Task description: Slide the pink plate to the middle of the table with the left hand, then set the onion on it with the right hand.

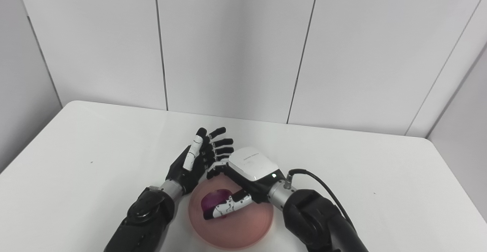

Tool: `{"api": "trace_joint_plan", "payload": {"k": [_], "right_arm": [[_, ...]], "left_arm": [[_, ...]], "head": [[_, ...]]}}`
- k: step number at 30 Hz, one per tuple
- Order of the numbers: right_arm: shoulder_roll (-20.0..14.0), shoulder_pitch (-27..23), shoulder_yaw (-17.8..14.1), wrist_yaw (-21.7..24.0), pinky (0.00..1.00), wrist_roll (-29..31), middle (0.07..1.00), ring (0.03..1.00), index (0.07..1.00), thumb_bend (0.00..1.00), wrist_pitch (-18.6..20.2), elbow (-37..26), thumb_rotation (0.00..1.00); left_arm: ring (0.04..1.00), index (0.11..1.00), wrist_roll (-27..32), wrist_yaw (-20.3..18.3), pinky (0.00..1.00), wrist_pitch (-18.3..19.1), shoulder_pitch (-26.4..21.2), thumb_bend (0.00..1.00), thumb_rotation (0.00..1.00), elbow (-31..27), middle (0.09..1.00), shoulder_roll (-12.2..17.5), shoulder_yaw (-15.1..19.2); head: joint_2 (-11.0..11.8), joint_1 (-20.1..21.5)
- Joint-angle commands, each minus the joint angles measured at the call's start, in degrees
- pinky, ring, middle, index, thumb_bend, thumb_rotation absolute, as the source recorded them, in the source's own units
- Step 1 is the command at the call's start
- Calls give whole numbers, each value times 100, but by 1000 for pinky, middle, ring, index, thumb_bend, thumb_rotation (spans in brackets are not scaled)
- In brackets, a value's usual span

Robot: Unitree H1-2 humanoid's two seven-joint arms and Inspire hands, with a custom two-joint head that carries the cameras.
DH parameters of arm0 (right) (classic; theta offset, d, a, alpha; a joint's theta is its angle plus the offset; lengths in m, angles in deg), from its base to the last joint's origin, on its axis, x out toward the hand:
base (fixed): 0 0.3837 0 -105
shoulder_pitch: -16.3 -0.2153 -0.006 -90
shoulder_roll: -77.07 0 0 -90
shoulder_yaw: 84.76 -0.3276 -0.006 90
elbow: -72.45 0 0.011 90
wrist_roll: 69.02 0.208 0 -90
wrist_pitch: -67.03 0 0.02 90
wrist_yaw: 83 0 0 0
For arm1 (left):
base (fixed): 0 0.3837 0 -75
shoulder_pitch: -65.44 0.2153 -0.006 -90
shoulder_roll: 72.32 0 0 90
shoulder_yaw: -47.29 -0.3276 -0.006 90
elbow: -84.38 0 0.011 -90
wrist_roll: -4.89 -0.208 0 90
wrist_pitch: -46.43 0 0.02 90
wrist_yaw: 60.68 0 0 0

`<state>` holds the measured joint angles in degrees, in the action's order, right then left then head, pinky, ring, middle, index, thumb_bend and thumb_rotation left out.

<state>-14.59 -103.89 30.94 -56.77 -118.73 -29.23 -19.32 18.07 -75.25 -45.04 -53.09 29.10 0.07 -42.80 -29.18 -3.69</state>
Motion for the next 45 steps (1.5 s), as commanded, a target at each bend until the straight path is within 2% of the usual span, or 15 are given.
{"api": "trace_joint_plan", "payload": {"k": [1,5,8,11,12,16,19,24,26,29,34,35,37,41,45], "right_arm": [[-51,-115,-181,-222,522,82,715,656,721,1000,3,-256,868],[-47,103,-435,-688,521,217,704,637,712,985,-135,-290,839],[48,361,-729,-1051,559,597,739,672,721,954,-160,-240,837],[283,715,-1153,-1345,598,1248,769,720,742,933,-48,-231,875],[347,799,-1264,-1416,618,1426,778,739,755,904,-32,-233,897],[687,1137,-1793,-1478,706,2275,852,811,826,846,449,-354,951],[802,1302,-2047,-1629,753,2620,883,847,865,827,488,-252,990],[1113,1579,-2428,-1894,827,3364,913,879,875,861,464,72,997],[1215,1664,-2544,-1976,832,3659,922,888,898,868,349,257,1000],[1351,1755,-2679,-2061,886,4078,942,924,921,884,283,516,999],[1478,1870,-2745,-2114,930,4530,956,953,929,874,163,912,978],[1492,1890,-2745,-2128,939,4584,956,957,930,897,159,965,973],[1541,1943,-2750,-2163,950,4684,959,963,926,905,216,1020,974],[1789,2128,-2863,-2315,990,4959,971,980,935,939,598,863,968],[1964,2282,-3018,-2407,1000,5348,987,997,960,905,910,704,965]], "left_arm": [[741,839,-67,92,712,578,487,752,903,307,759,25,-7],[765,839,-38,87,758,610,536,768,887,221,769,73,32],[769,846,-1,56,768,643,590,777,881,113,775,114,69],[771,846,-11,102,773,710,695,790,874,-131,773,152,98],[762,845,-30,129,766,719,723,795,872,-195,763,161,101],[746,850,-129,252,756,755,855,807,878,-486,750,205,108],[745,851,-167,361,758,843,948,808,872,-695,757,209,140],[760,852,-223,514,766,904,1100,797,868,-1016,770,219,188],[769,846,-239,618,766,858,1173,780,850,-1159,780,192,243],[803,864,-338,843,801,573,1300,776,837,-1344,815,132,313],[898,929,-617,1179,915,80,1510,768,869,-1633,911,44,373],[924,944,-656,1237,965,25,1551,791,885,-1696,934,26,387],[951,965,-697,1331,994,-26,1645,813,899,-1860,956,-10,417],[992,997,-747,1373,1000,50,1853,826,920,-2233,994,17,372],[1000,1000,-722,1326,1000,205,2024,813,908,-2480,1000,45,332]], "head": [[-13,42],[-22,119],[-20,142],[-7,198],[-7,198],[-4,253],[-11,301],[-28,397],[-45,436],[-55,460],[-55,484],[-55,484],[-66,498],[-94,575],[-119,637]]}}
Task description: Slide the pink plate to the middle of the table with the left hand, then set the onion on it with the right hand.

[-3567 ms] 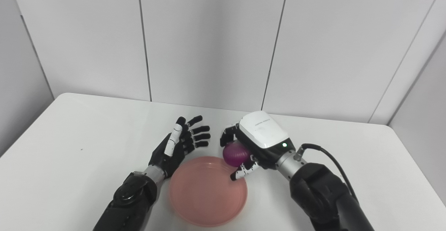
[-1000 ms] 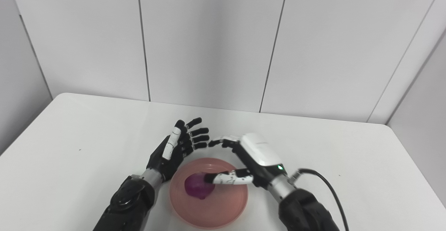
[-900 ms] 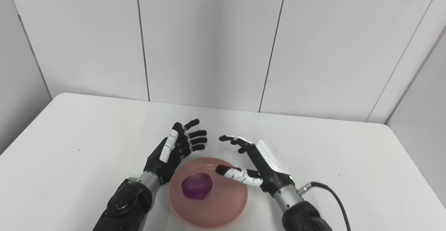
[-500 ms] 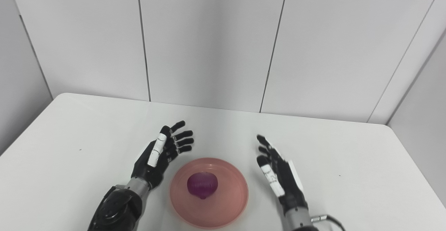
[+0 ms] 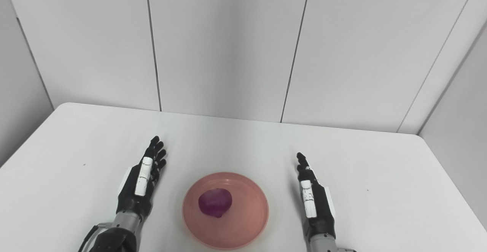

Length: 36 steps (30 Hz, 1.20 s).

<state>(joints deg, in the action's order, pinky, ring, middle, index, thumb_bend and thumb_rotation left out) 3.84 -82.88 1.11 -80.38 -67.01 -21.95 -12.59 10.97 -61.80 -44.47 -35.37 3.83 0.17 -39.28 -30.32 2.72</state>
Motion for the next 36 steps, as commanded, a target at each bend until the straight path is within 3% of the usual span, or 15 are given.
{"api": "trace_joint_plan", "payload": {"k": [1,6,13,23,29,36], "right_arm": [[150,218,-67,-80,1000,237,993,999,967,887,258,-12,976],[232,407,-184,-176,1000,499,1000,1000,998,856,446,-155,988],[219,699,-147,-260,1000,450,1000,1000,1000,815,257,-332,997],[177,1210,-33,-232,1000,471,1000,1000,1000,782,330,-722,978],[16,1511,-10,-194,1000,483,1000,1000,1000,829,538,-940,956],[-189,1718,38,-200,1000,318,1000,1000,1000,871,509,-1043,936]], "left_arm": [[1000,1000,1,-27,1000,189,292,804,903,-6,1000,38,-28],[1000,1000,29,-49,1000,543,511,782,910,-334,1000,70,-88],[1000,1000,65,-100,1000,970,852,782,919,-831,1000,168,-151],[1000,1000,308,-155,1000,1533,1129,764,907,-1349,1000,296,-74],[1000,1000,590,-175,1000,1761,1334,752,891,-1760,1000,314,65],[1000,1000,786,-215,1000,1886,1477,737,904,-1970,1000,296,176]], "head": [[-5,-5],[-39,49],[-115,134],[-184,213],[-233,247],[-258,295]]}}
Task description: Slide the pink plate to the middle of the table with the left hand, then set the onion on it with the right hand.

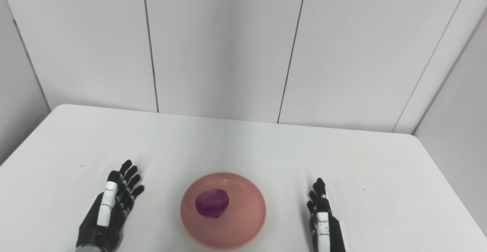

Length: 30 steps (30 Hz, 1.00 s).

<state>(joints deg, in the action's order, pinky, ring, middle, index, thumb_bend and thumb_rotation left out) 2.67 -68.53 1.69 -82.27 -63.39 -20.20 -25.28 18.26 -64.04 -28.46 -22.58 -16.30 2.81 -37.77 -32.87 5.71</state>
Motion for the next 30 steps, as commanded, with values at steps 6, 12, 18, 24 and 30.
{"api": "trace_joint_plan", "payload": {"k": [6,12,18,24,30], "right_arm": [[-182,311,-27,33,1000,-23,997,989,985,841,114,345,920],[-223,221,-51,85,991,68,978,960,971,874,-9,480,903],[-228,179,-37,57,981,12,968,957,965,878,-52,559,894],[-17,30,9,-71,965,-6,960,941,962,888,63,601,877],[128,-80,97,-175,980,-194,966,956,977,840,192,484,906]], "left_arm": [[1000,1000,164,-22,1000,163,265,737,918,44,1000,80,76],[1000,1000,17,-69,1000,-197,321,751,880,175,1000,118,16],[1000,1000,-146,-101,1000,-469,367,764,869,349,1000,148,-5],[1000,1000,33,-304,1000,-370,271,777,877,396,1000,323,136],[1000,1000,37,-410,1000,-377,185,725,910,405,1000,459,214]], "head": [[3,5],[31,42],[21,266],[-128,991],[-427,1044]]}}
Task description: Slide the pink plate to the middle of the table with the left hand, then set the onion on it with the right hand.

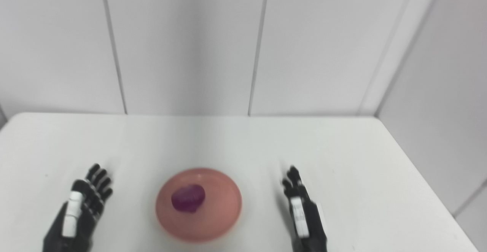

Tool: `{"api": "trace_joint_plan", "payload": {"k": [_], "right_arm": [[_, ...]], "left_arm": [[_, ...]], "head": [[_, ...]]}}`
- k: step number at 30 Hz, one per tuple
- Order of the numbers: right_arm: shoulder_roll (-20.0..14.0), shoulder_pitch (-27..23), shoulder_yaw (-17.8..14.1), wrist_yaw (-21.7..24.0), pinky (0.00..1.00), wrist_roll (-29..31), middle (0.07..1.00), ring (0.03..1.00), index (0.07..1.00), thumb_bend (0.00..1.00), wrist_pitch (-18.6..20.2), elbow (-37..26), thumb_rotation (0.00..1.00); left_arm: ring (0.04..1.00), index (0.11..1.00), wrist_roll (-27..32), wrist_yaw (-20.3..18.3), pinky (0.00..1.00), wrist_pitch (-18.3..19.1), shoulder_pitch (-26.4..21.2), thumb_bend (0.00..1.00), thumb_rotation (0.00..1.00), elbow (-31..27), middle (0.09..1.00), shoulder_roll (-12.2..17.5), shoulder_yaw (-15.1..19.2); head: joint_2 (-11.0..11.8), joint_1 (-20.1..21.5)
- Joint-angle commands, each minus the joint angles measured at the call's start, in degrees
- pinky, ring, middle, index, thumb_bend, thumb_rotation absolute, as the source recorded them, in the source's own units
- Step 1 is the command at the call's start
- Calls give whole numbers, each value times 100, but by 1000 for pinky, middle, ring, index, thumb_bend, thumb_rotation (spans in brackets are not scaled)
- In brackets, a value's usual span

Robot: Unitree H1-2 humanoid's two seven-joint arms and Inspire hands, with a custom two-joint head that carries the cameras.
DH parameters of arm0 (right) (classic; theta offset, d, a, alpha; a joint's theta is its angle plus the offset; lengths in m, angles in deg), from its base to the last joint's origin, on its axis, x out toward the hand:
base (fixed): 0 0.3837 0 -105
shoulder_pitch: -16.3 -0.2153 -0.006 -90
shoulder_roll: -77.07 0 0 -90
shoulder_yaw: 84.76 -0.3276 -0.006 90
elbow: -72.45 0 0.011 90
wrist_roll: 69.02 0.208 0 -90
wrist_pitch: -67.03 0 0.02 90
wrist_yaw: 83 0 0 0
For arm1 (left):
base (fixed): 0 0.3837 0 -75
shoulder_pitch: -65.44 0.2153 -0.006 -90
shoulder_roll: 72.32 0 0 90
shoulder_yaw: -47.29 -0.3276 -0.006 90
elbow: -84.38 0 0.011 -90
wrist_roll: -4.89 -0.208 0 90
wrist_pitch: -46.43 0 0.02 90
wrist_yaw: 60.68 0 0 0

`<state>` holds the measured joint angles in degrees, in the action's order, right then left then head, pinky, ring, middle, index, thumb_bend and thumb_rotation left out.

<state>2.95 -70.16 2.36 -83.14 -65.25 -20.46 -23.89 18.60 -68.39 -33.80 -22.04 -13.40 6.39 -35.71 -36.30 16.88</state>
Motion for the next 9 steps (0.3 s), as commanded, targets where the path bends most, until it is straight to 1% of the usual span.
{"api": "trace_joint_plan", "payload": {"k": [1,3,5,9], "right_arm": [[108,77,21,-98,975,-16,966,955,976,830,232,326,909],[93,81,7,-97,973,-18,966,954,977,825,253,286,917],[80,113,-33,-89,972,45,963,952,972,845,276,248,911],[30,168,-98,-46,969,182,956,946,966,874,252,240,886]], "left_arm": [[1000,1000,-10,21,1000,143,130,713,913,103,1000,107,2],[1000,1000,-94,11,1000,46,140,699,923,86,1000,122,-46],[1000,1000,-151,-4,1000,-57,160,718,908,99,1000,112,-90],[1000,1000,-230,27,1000,-211,213,758,878,131,1000,34,-143]], "head": [[-94,-84],[-128,-162],[-145,-277],[-79,-457]]}}
